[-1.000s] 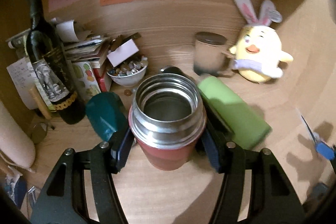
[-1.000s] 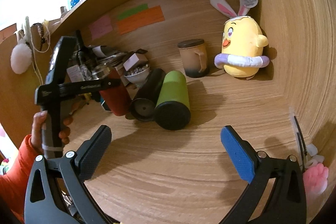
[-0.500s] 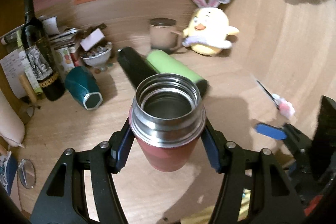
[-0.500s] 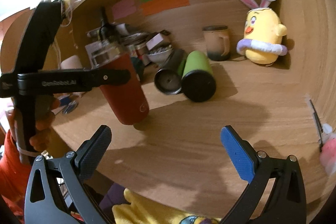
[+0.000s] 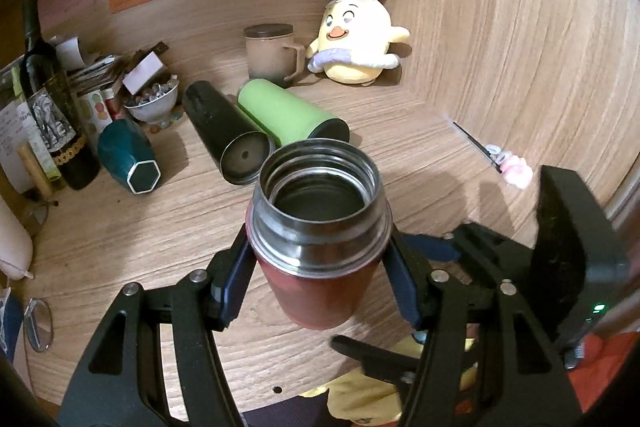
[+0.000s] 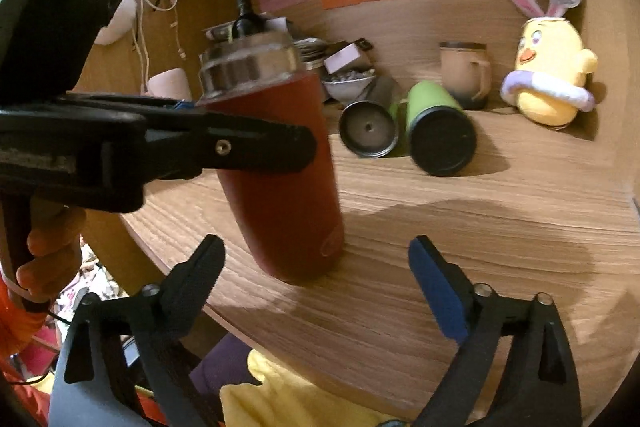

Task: Flip cup upside down
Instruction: 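Lift the red thermos with the left gripper toward the right gripper, then rotate the left gripper to turn the red thermos rim-down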

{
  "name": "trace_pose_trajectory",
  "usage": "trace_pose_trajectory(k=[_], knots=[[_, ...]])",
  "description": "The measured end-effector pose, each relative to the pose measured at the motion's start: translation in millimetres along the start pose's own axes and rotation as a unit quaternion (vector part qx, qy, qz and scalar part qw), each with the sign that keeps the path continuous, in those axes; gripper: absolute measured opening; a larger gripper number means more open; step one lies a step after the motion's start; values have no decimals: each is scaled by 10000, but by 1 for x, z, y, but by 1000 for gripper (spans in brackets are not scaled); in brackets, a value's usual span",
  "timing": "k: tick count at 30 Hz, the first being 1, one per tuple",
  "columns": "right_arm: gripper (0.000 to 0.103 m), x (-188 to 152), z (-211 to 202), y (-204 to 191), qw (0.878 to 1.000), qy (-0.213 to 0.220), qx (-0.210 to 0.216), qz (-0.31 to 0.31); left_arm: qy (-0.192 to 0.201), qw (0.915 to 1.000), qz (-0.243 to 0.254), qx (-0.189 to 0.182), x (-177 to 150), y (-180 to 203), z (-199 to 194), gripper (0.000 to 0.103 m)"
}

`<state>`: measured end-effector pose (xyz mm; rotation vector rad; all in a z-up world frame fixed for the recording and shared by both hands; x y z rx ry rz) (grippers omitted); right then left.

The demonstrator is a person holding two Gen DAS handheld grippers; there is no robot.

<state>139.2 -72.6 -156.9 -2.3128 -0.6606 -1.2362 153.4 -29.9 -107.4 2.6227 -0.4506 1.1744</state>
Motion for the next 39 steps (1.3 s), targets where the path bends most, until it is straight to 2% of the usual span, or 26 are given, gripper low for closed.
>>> trace_pose_trajectory(k=[10, 15, 19, 26, 28, 32, 34, 37, 39], knots=[[65, 7, 21, -9, 9991, 42, 423, 74, -2, 9996, -92, -257, -3, -3, -2, 61], [63, 8, 22, -12, 9992, 130, 387, 28, 76, 9994, -124, -308, -1, -4, -10, 61], [63, 7, 21, -14, 9993, 119, 342, -12, 327, 9986, -205, -352, 5, -7, -26, 64], [63, 6, 13, -16, 9995, 97, 306, -47, 845, 9951, -500, -129, 19, -27, -56, 66], [62, 6, 11, -16, 9995, 77, 313, -27, 1040, 9922, -678, 53, 23, -40, -67, 66], [60, 6, 8, -15, 9997, 48, 253, -25, 1133, 9887, -942, 263, 27, -65, -68, 66], [59, 7, 5, -14, 9997, 35, 241, -19, 933, 9897, -1043, 301, 25, -77, -54, 62], [59, 8, 4, -13, 9997, -6, 254, -11, 563, 9919, -1133, 149, 19, -84, -27, 48], [59, 9, 4, -13, 9997, -34, 226, -15, 331, 9927, -1159, 97, 14, -85, -10, 34]])
Point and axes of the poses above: each gripper's, at about its wrist camera, not at the fingertips, and z roughly the way its jaws point, y to its right, x to its top, the point moved 7 cm from there along z, roughly the way its jaws point, and after that the axes turned 5 degrees about -x, right-handed, at the moved point
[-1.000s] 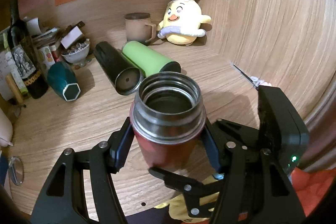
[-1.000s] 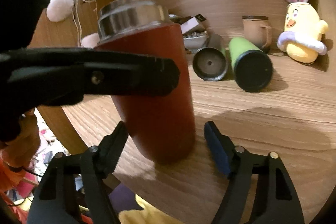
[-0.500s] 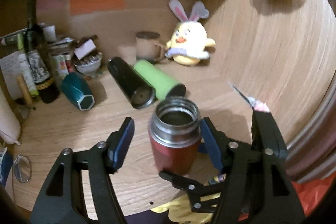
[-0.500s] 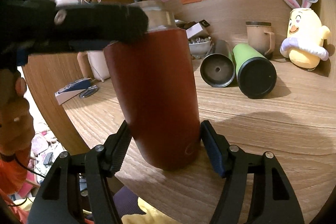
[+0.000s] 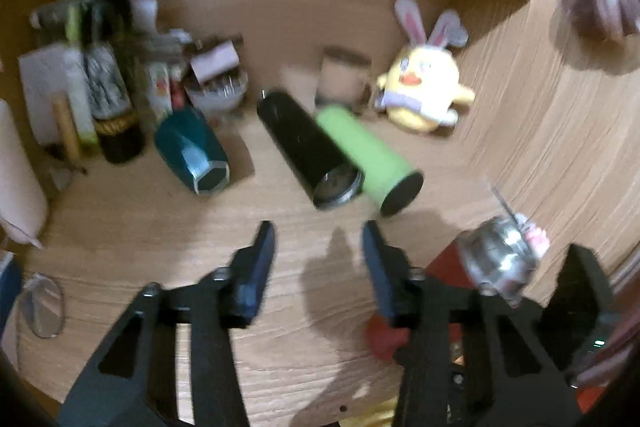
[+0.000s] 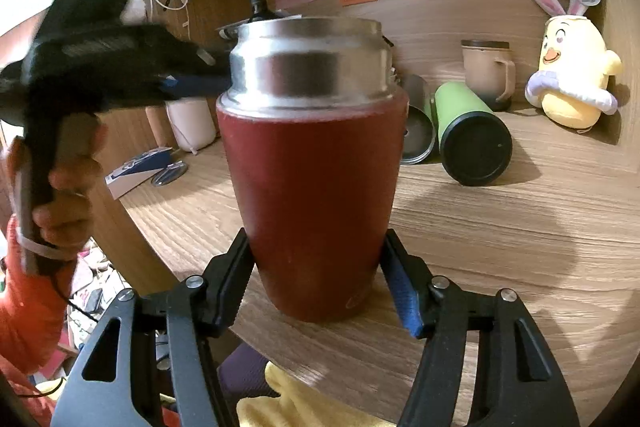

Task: Flip cup upside down
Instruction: 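Rotate the left gripper to turn the red thermos rim-down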

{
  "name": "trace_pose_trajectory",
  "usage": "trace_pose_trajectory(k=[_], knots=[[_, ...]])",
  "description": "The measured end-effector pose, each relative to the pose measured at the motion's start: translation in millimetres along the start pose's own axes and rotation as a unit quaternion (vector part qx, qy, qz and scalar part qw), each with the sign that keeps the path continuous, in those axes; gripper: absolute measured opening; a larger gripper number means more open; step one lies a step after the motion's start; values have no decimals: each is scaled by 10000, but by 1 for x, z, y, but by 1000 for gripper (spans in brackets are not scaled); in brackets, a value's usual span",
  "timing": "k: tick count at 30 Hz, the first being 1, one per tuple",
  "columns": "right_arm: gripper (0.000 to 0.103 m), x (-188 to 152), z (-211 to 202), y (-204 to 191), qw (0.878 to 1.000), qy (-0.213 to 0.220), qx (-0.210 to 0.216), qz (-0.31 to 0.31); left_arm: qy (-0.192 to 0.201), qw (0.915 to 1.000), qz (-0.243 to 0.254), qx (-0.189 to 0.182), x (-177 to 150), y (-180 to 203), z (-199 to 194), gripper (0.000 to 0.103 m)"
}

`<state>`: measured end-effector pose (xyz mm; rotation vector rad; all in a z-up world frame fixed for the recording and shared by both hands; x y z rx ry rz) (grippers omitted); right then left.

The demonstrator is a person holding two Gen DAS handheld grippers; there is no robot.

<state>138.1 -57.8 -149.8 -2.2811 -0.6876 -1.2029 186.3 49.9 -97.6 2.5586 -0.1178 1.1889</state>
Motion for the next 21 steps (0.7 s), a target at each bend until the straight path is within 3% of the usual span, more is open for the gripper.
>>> trace_pose_trajectory(k=[3, 8, 10, 12, 21], knots=[[59, 1, 1, 0, 10000, -63, -35, -26, -36, 10000, -68, -41, -4, -2, 8, 32], [59, 2, 3, 0, 9998, -147, -45, -92, 347, 9987, -5, -378, -4, 9, -22, 32], [59, 3, 5, 0, 9998, -154, -44, -105, 489, 9975, 151, -497, -3, 21, -37, 40], [59, 3, 7, -1, 9998, -162, -70, -121, 568, 9960, 293, -629, -5, 34, -48, 57], [59, 4, 10, -4, 9997, -186, -84, -151, 103, 9919, 588, -1120, -13, 69, -25, 60]])
Point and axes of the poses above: each gripper's, at about its wrist camera, not at the fingertips, and z roughly the way its jaws point, y to its right, x to its top, the point moved 7 cm from there along z, roughly the way its jaws point, and after that the axes turned 5 degrees about -x, right-handed, at the moved point
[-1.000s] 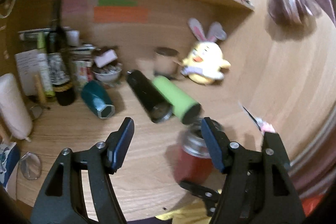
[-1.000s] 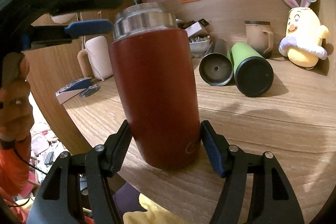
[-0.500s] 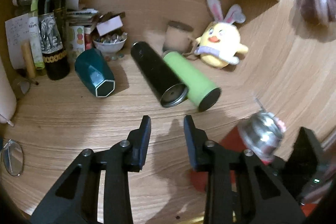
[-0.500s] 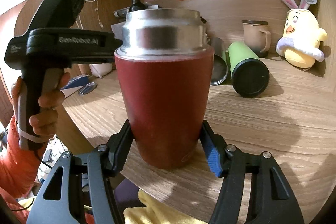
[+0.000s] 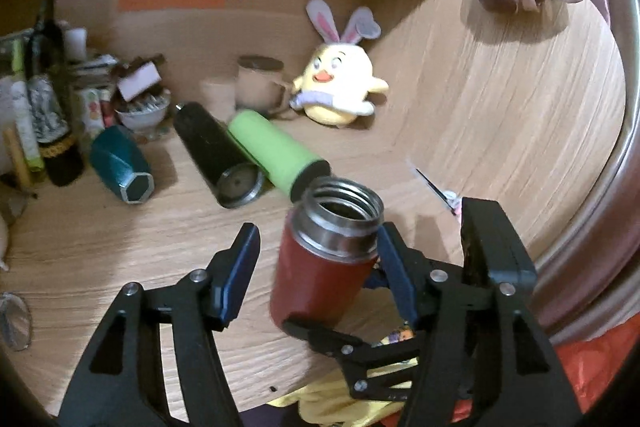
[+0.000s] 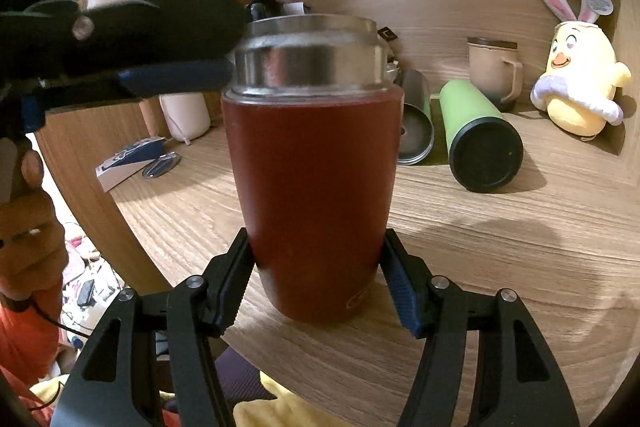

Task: Flip cup upside down
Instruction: 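Rotate the left gripper to turn the red thermos rim-down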

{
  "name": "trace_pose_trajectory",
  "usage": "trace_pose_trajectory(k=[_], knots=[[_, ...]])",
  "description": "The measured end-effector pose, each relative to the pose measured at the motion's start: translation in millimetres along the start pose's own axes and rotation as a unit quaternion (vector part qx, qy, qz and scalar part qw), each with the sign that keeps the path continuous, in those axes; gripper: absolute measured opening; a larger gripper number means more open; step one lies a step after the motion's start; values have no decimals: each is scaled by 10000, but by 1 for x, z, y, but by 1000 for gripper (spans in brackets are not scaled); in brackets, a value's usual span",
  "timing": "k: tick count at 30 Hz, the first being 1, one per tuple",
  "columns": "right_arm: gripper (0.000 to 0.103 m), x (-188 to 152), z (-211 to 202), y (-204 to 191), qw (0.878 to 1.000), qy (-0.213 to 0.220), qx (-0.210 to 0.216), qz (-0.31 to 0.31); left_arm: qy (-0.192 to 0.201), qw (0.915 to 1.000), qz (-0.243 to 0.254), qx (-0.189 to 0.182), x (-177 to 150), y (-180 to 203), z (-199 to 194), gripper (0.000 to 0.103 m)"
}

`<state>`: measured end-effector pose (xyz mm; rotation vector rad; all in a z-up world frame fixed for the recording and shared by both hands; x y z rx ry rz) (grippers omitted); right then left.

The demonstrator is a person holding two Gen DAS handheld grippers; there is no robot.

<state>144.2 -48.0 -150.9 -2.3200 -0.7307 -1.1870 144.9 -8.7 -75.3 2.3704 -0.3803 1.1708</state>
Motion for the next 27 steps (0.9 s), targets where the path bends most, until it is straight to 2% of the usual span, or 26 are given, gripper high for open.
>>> trace_pose_trajectory(k=[6, 14, 21, 27], knots=[[59, 1, 1, 3, 9998, -26, 118, 149, -155, 9996, -104, -225, 3, -2, 15, 63], [59, 1, -4, -1, 9999, 80, 65, 12, -251, 9989, -384, -119, 2, -23, 26, 62], [59, 1, -5, -1, 9999, 105, 62, -33, -189, 9968, -696, -334, 0, -36, 28, 63], [59, 2, -7, -3, 9999, 86, 59, -89, -150, 9954, -938, -159, 0, -58, 30, 65]])
Point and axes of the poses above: each gripper's, at about its wrist camera, not at the fingertips, and z roughly the way its jaws point, y to its right, x to its top, the point moved 7 cm from there along z, roughly the way its jaws point, and after that the axes turned 5 degrees about -x, right-handed, at the moved point
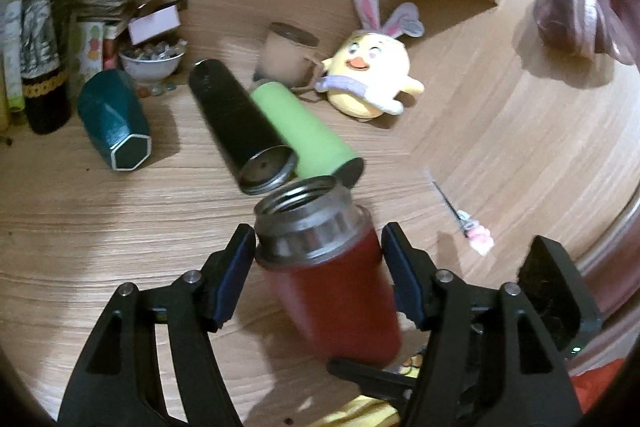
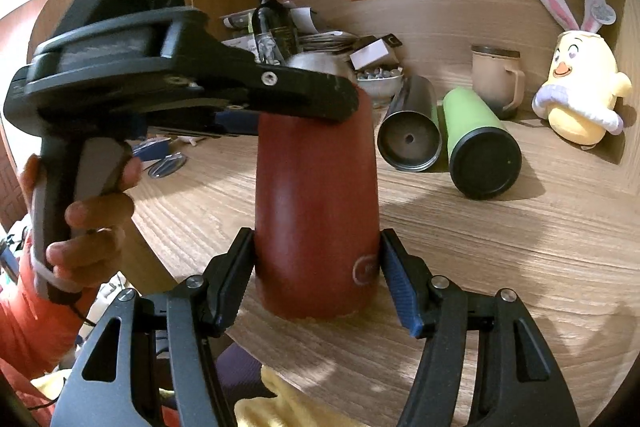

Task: Flip cup upside down
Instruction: 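Rotate the left gripper to turn the red thermos rim-down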

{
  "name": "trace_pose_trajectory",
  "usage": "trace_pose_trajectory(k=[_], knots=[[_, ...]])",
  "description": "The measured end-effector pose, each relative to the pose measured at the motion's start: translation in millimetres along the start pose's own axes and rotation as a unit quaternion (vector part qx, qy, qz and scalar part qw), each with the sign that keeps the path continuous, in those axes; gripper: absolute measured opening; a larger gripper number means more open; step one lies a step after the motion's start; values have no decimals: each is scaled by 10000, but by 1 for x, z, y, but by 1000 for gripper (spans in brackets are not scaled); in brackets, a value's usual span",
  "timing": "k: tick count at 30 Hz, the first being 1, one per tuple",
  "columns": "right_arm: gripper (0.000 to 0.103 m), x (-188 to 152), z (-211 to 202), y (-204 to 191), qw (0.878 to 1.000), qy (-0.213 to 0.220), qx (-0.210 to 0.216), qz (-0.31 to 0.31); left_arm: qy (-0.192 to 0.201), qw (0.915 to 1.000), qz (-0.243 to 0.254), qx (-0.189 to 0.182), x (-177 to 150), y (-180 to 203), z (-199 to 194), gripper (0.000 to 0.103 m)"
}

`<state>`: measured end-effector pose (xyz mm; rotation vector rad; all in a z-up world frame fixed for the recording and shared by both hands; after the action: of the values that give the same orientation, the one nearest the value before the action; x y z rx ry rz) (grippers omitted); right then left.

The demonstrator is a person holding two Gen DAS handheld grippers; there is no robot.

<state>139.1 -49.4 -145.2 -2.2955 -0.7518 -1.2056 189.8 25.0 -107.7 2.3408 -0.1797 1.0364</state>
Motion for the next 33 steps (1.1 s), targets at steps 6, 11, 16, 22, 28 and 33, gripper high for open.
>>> trace_pose_trajectory(k=[6, 11, 16, 22, 28, 33], knots=[[59, 0, 0, -1, 10000, 12, -3, 48, -5, 9998, -175, -25, -3, -12, 4, 67], [59, -1, 1, 1, 10000, -3, 5, 63, -29, 9995, -293, 104, -5, -23, 8, 70], [59, 0, 4, 3, 9999, 7, 10, 106, -36, 9992, -361, 189, -7, -28, 10, 71], [59, -2, 5, 7, 9998, -13, 11, 197, -36, 9986, -10, 534, -11, -23, 16, 71], [59, -3, 5, 7, 9999, -37, 18, 157, 85, 9962, 356, 790, -8, -10, 12, 59], [59, -10, 11, 10, 9994, -214, 68, 252, 71, 9946, 478, 915, -10, -8, 10, 43]])
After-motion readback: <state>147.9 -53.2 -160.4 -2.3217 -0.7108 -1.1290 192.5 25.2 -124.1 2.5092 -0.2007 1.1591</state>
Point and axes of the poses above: each gripper's, at about its wrist camera, not at the fingertips, and z roughly the way its jaws point, y to its right, x to its top, the point moved 7 cm from there along z, roughly the way its jaws point, and after that the axes turned 5 degrees about -x, right-handed, at the moved point
